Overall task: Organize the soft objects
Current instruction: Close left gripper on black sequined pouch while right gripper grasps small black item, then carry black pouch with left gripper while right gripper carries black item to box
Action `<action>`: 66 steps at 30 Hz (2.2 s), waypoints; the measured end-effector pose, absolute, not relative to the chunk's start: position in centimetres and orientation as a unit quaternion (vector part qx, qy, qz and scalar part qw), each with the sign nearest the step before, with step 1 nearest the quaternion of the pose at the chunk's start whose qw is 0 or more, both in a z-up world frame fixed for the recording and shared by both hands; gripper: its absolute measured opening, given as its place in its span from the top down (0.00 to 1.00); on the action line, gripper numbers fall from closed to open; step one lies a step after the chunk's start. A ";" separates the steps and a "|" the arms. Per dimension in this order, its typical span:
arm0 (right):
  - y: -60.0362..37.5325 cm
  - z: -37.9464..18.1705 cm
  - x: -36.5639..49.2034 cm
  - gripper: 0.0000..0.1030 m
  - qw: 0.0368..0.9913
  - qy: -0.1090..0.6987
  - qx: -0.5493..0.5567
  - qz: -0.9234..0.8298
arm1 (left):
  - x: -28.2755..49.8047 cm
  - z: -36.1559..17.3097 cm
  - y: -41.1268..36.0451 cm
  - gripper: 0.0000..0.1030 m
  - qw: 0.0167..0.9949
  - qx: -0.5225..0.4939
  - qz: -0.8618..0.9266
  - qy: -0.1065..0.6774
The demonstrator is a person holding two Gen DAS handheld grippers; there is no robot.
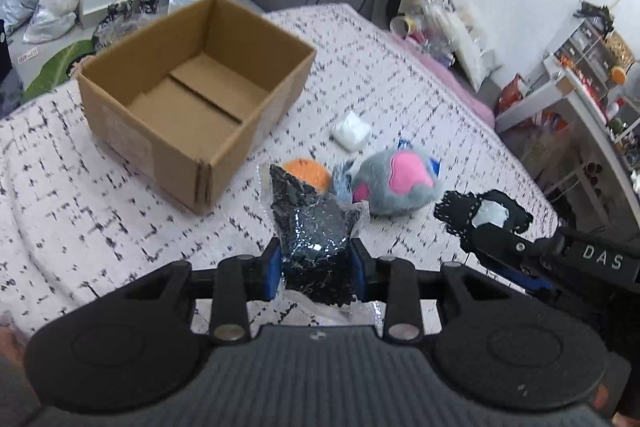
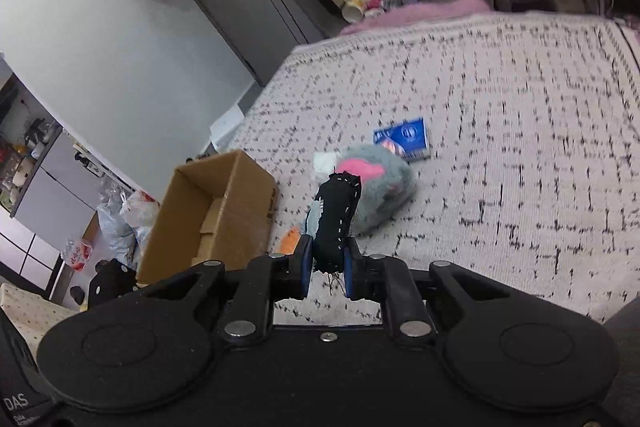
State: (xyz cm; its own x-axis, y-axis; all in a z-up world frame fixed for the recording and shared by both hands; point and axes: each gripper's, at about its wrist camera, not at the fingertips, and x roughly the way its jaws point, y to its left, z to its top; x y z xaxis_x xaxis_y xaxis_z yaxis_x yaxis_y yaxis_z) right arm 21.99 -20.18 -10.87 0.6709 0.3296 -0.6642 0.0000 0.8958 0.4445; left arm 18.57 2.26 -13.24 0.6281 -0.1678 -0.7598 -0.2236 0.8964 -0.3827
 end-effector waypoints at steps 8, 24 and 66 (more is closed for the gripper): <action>-19.7 -8.7 21.5 0.85 0.903 0.365 0.204 0.103 | 18.2 -10.5 2.6 0.68 0.889 -0.220 0.009 0.401; -17.8 -7.1 22.4 0.85 0.916 0.332 0.193 0.115 | 19.7 -8.3 5.7 0.68 0.908 -0.214 0.007 0.361; -6.4 -12.5 29.3 0.47 0.856 0.416 0.193 0.238 | 25.7 -9.5 14.8 0.42 0.890 -0.189 0.103 0.401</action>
State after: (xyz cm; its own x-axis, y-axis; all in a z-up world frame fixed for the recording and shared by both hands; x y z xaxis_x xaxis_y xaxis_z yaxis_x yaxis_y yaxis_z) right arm 29.29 -6.40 -12.52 0.5405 0.5678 -0.6209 -0.2459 0.8123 0.5288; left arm 25.67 14.85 -9.46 0.6566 0.0305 -0.7536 -0.3347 0.9072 -0.2549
